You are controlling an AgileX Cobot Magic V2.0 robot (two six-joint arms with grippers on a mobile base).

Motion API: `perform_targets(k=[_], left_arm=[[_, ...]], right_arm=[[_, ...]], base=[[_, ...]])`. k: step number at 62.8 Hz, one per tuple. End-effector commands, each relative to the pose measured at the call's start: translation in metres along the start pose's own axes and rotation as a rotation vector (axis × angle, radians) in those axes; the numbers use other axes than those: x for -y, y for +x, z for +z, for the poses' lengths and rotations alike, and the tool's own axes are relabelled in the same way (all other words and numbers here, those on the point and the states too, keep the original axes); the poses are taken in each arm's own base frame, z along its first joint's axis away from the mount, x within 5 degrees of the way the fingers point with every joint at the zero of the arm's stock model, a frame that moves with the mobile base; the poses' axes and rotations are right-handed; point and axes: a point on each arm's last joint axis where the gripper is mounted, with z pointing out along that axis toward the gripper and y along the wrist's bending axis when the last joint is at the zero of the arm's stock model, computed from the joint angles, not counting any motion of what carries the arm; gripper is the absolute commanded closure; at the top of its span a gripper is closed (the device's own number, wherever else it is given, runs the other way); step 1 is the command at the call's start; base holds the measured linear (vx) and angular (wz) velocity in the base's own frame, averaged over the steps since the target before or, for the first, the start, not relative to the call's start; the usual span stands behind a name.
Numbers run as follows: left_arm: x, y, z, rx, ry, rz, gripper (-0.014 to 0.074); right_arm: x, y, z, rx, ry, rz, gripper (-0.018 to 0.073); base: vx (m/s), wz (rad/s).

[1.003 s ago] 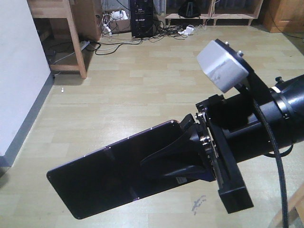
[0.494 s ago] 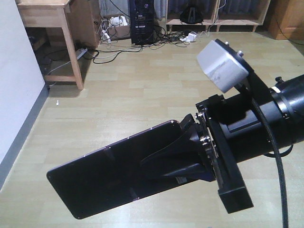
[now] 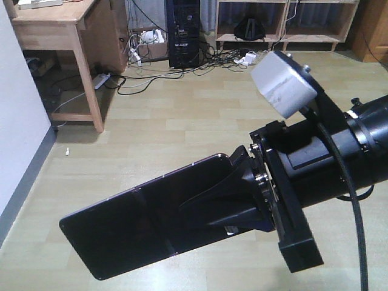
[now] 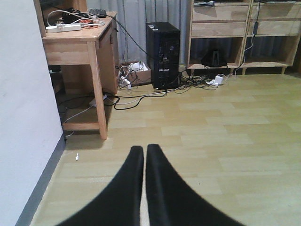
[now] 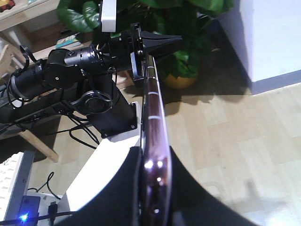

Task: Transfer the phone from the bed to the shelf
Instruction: 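Drive the base across the room with the phone held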

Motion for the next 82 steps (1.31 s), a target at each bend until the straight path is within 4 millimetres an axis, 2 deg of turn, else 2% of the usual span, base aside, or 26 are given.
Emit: perform_targets(k=[1,82], left_arm=[[-0.0007,-0.006,-0.0004,0.075,-0.006,-0.01,0.0596],[-0.0007,-0.006,-0.0004,0.075,-0.006,-0.01,0.0596]], right_arm=[[-0.0179,-0.012,-0.0085,0.073,-0.08,-0.028,0.0563],[-0.0179,-0.012,-0.0085,0.073,-0.08,-0.028,0.0563]], base=[[0.36,-0.02],[0.34,-0.02]])
